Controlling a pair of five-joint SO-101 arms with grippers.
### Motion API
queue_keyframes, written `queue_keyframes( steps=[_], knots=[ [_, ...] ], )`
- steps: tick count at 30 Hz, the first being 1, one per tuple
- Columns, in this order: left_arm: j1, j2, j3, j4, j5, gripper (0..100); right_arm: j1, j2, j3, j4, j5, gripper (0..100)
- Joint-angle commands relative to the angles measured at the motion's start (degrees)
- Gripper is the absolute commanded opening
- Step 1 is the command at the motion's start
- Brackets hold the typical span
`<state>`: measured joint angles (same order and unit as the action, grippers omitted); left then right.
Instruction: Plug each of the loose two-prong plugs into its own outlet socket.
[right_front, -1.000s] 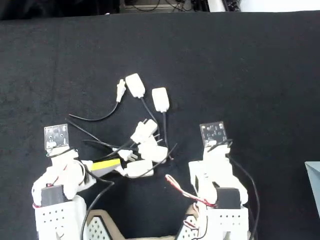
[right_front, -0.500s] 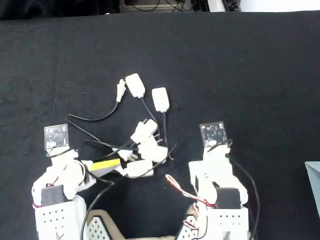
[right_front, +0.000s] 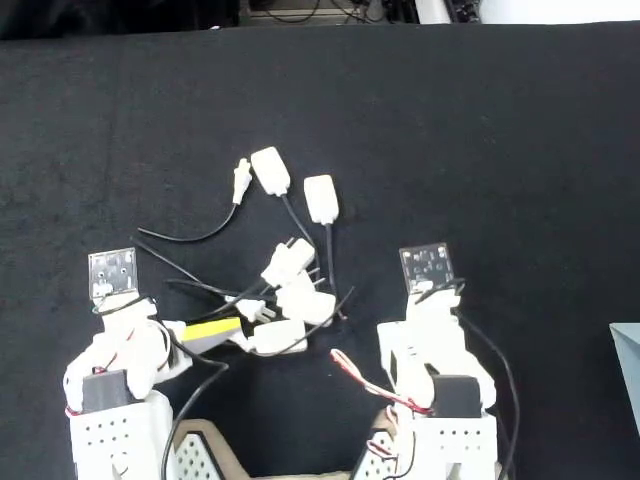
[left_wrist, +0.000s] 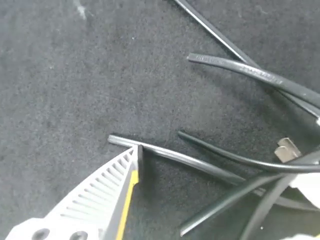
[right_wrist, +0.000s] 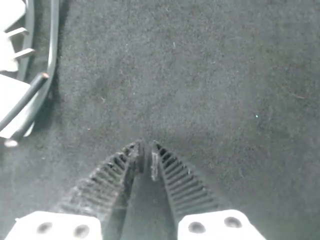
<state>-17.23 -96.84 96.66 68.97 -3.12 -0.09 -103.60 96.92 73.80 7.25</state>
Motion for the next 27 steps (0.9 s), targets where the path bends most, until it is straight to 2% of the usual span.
queue_keyframes(
  steps=[1,20,27],
  knots=[
    [0.7,-0.4,0.5,0.1,0.4,60,-0.7,-3.4,-0.4,0.2,-0.2,3.7],
    [0.7,-0.4,0.5,0.1,0.4,60,-0.7,-3.4,-0.4,0.2,-0.2,3.7],
    [8.5,-0.4,0.5,0.2,0.3,60,-0.7,-3.4,-0.4,0.2,-0.2,3.7]
  ],
)
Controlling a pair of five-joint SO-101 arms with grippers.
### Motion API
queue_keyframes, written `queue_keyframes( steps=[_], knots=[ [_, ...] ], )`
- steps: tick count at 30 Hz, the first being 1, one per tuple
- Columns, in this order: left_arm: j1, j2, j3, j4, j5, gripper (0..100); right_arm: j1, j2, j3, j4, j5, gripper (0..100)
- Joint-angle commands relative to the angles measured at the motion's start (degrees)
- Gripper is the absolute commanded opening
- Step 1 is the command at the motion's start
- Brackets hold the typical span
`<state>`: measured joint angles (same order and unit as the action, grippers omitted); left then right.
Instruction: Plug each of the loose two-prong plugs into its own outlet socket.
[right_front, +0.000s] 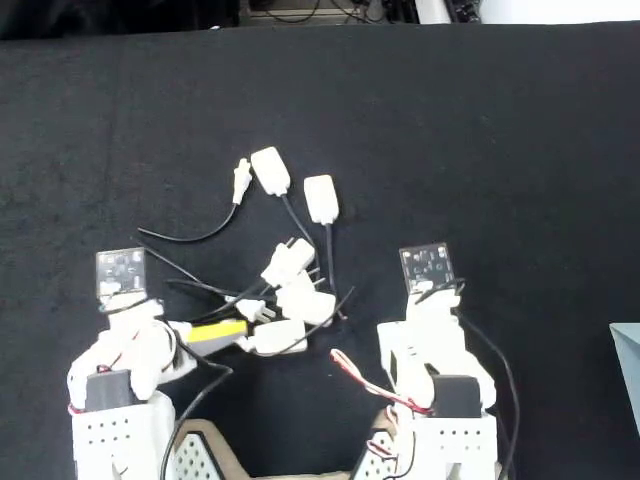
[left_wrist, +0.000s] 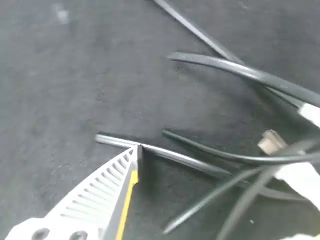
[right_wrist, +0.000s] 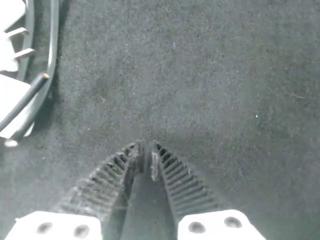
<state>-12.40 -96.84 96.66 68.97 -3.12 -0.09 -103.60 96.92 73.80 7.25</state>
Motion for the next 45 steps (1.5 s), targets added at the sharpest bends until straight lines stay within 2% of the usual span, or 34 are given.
queue_keyframes(
  steps=[1,10,15,26,28,30,36,45],
  knots=[
    [4.3,-0.4,0.5,0.3,0.3,60,-0.7,-3.4,-0.4,0.2,-0.2,3.7],
    [4.4,-0.4,0.0,-0.1,0.6,60,-0.7,-3.4,-0.4,0.2,-0.2,3.7],
    [4.3,-0.4,-4.8,0.4,0.3,60,-0.7,-3.4,-0.4,0.2,-0.2,3.7],
    [-3.0,-0.4,-10.6,-0.1,0.1,60,-0.7,-3.4,-0.4,0.2,-0.2,3.7],
    [-4.0,-0.4,-12.0,-0.2,-2.3,60,-0.7,-3.4,-0.4,0.2,-0.2,3.7],
    [-3.6,-0.4,-13.9,-0.4,-4.5,60,-0.7,-3.4,-0.4,0.2,-0.2,3.7],
    [-2.6,-0.4,-19.1,3.7,-4.7,60,-0.7,-3.4,-0.4,0.2,-0.2,3.7],
    [-1.9,-0.4,-24.0,3.2,-4.7,60,-1.1,-3.4,-0.4,0.2,-0.4,3.7]
  ],
)
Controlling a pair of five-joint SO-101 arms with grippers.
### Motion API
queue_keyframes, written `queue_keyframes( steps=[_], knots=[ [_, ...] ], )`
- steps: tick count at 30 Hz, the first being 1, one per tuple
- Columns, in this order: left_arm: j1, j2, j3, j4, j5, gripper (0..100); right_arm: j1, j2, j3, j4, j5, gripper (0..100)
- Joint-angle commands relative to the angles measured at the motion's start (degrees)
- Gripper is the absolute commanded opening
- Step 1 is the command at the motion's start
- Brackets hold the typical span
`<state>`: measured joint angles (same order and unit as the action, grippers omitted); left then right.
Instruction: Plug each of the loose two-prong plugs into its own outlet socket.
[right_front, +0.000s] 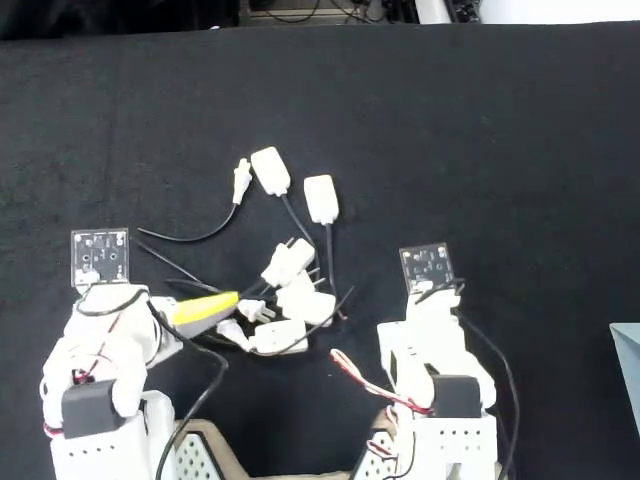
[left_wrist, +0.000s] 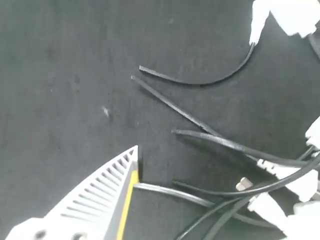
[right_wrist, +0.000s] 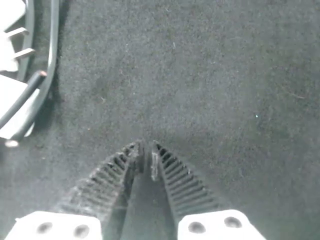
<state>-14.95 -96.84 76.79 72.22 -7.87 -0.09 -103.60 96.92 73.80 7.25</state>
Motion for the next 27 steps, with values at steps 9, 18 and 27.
queue_keyframes(
  steps=[9,18,27],
  knots=[
    [0.6,-0.4,-4.8,0.0,0.1,60,-1.0,-3.6,-0.4,0.2,-0.1,3.8],
    [0.6,-0.4,-5.1,0.0,0.2,33,-1.0,-3.8,-8.0,-0.2,-0.5,3.7],
    [0.1,-0.4,-6.9,0.0,0.2,20,-0.7,-3.7,-10.7,-0.2,-0.4,3.7]
  ],
)
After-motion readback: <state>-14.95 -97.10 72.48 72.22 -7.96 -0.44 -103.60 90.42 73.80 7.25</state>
